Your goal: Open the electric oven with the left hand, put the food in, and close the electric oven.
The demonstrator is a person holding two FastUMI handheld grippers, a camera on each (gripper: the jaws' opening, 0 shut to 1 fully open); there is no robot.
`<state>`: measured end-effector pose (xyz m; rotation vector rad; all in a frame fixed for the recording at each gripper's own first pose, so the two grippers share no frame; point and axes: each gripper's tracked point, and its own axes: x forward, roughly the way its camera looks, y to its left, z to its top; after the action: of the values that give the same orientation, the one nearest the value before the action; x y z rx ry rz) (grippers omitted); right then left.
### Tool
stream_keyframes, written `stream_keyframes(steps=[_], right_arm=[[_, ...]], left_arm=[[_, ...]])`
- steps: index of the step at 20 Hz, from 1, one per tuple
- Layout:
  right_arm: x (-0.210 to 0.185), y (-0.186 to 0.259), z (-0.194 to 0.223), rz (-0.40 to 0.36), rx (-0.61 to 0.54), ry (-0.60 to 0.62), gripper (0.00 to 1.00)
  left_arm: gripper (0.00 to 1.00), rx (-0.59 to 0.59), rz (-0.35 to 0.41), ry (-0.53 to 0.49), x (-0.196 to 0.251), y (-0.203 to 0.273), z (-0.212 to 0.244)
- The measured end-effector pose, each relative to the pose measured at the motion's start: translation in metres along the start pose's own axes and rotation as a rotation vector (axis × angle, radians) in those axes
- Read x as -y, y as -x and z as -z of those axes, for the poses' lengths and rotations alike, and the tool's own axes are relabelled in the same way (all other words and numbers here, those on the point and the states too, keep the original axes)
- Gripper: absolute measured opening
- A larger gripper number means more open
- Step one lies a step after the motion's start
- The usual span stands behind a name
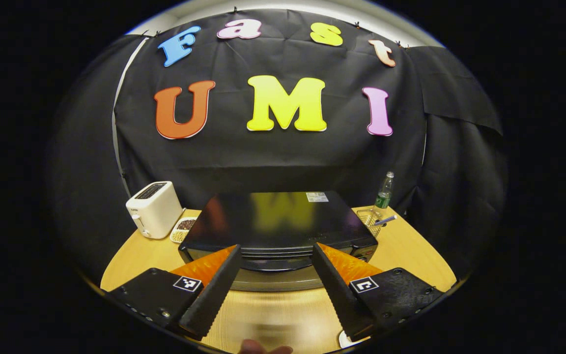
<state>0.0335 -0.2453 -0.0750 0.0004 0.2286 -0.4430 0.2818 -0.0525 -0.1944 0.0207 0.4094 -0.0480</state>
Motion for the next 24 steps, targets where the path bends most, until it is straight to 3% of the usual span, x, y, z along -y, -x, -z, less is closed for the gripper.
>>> stream_keyframes(steps=[8,9,10,11,19,24], right_arm=[[0.006,-0.003,0.006,0.036,-0.031,-0.01,0.99],[0.004,-0.002,0.005,0.032,-0.032,-0.007,0.98],[0.0,-0.001,0.006,0.025,-0.033,-0.009,0.98],[-0.004,-0.001,0.006,0.018,-0.037,-0.01,0.97],[-0.021,0.006,0.012,-0.024,-0.038,-0.009,0.97],[-0.022,0.019,0.028,-0.033,-0.064,-0.013,0.97]], left_arm=[[0.96,-0.026,-0.023,-0.033,-0.011,-0.044,0.015],[0.95,-0.047,-0.016,-0.04,-0.009,-0.044,0.023],[0.84,-0.039,-0.019,-0.036,-0.012,-0.044,0.022],[0.98,-0.035,-0.017,-0.033,-0.011,-0.046,0.022],[0.98,-0.095,-0.028,-0.011,-0.007,-0.008,0.045],[0.97,-0.194,-0.019,0.044,-0.004,0.024,0.097]])
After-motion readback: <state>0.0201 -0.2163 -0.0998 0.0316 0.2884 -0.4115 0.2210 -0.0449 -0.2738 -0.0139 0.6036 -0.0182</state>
